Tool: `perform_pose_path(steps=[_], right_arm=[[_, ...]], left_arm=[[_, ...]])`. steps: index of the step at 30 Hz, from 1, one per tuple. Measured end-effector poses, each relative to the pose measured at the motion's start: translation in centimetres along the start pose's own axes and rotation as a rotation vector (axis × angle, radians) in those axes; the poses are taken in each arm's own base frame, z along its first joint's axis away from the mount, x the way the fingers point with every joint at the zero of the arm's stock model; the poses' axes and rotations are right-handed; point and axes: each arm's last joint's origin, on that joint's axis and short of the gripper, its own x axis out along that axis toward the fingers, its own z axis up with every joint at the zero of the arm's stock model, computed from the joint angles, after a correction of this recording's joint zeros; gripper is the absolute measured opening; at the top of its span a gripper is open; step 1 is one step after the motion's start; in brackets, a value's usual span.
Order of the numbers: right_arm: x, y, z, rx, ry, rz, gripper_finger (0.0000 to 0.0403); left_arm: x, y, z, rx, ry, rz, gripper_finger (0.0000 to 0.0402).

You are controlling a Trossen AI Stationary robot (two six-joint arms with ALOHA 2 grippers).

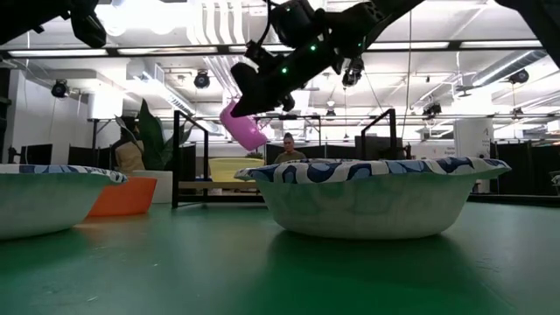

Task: Place and stack bowls onto a shelf
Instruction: Stack the transparent violet bowl on top of the transparent yellow bowl on the shelf

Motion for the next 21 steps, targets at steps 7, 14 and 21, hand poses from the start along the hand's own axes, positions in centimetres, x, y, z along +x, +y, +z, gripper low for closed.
perform_pose_path(steps=[7,14,21], right_arm=[[0.2,-0.4,-0.1,0.004,0.001,-0.009,0.0013],[0.2,-0.4,-0.2,0.005,0.005,-0.008,0.0013],[1.1,-0.3,-1.2,0.004,0.034,-0.011,0.0013]], left_arm=[[0.0,0.0,0.0,0.000,0.001,0.000,0.0052],[0.0,0.0,0.0,0.000,0.002,0.001,0.0052],[0.0,0.0,0.0,0.000,0.001,0.000,0.0052]])
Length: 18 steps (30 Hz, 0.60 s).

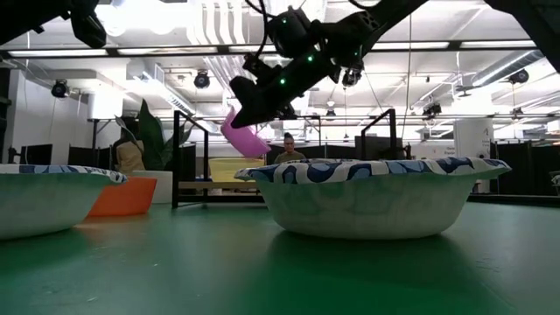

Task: Place and stack bowls onto a shelf
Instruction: Stack the transparent violet bowl on top of the transparent yellow bowl on the shelf

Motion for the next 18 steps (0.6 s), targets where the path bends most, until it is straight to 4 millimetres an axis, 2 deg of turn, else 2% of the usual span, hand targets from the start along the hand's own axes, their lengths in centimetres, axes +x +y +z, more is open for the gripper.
perform_pose_path(steps=[7,15,18], right_arm=[[0.90,-0.15,-1.15,0.000,0.042,-0.068,0.0011],[0.90,-0.17,-0.93,-0.014,0.033,-0.069,0.0011],[0.90,-0.17,-0.86,0.001,0.030,-0.070,0.0027]], left_arm=[[0.00,0.00,0.00,0.000,0.000,-0.001,0.0052],[0.00,0.00,0.01,0.000,-0.001,-0.001,0.0052],[0.00,0.00,0.01,0.000,-0.001,0.000,0.0052]])
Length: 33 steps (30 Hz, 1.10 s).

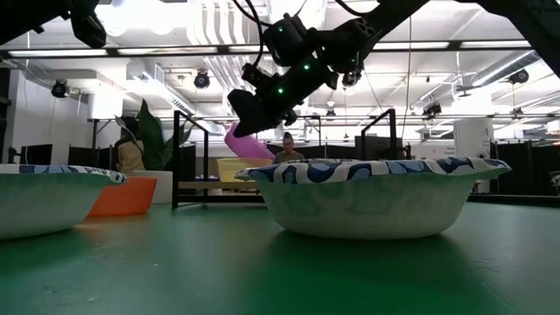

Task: Place and stack bowls onto a shelf
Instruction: Stack the transparent violet bowl on top of the transparent yellow bowl on the shelf, then stack the blue patterned bowl on top of the other blue patterned bowl on the shelf

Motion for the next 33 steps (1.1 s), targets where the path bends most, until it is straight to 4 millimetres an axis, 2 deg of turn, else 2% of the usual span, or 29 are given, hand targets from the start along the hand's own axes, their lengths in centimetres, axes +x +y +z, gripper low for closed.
perform_pose_path(steps=[9,13,18,24,27,33], right_arm=[[-0.2,-0.1,0.2,0.019,-0.002,0.000,0.0119],[-1.3,-0.2,1.3,0.030,-0.029,0.003,0.0142],[-3.7,0.4,2.9,0.081,-0.020,0.059,0.0142],[-7.1,1.7,3.6,0.141,0.101,0.259,0.0127],[-8.5,3.2,2.9,0.095,0.217,0.354,0.0122],[-11.1,6.1,0.1,-0.052,0.523,0.425,0.0118]], left_arm=[[0.0,0.0,0.0,0.000,0.000,0.000,0.0052],[0.0,0.0,0.0,0.000,0.000,0.000,0.0052],[0.0,0.0,0.0,0.000,0.000,0.000,0.0052],[0.0,0.0,0.0,0.000,0.000,0.000,0.0052],[0.0,0.0,0.0,0.000,0.000,0.000,0.0052],[0.0,0.0,0.0,0.000,0.000,0.000,0.0052]])
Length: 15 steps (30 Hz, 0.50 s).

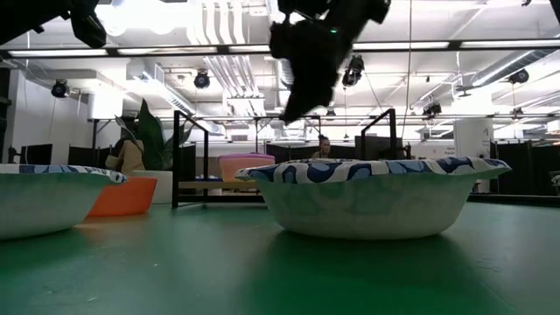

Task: Place and stack bowls onto a shelf
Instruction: Stack the blue patterned bowl on top of the other blue patterned bowl on the shelf

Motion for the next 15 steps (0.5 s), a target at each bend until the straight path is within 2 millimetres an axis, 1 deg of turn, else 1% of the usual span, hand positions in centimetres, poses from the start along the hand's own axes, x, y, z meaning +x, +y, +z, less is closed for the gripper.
perform_pose_path(steps=[4,8,12,15], right_arm=[[0.3,2.5,-1.5,-0.054,0.120,0.027,0.0117],[0.3,4.8,-2.0,-0.082,0.141,0.039,0.0116],[0.3,5.7,-2.2,-0.075,0.146,0.034,0.0118],[0.6,5.9,-2.3,-0.015,0.151,-0.001,0.0118]], left_arm=[[0.0,0.0,0.0,0.000,0.000,0.000,0.0052],[0.0,0.0,0.0,0.000,0.000,0.000,0.0052],[0.0,0.0,0.0,0.000,0.000,0.000,0.0052],[0.0,0.0,0.0,0.000,0.000,0.000,0.0052]])
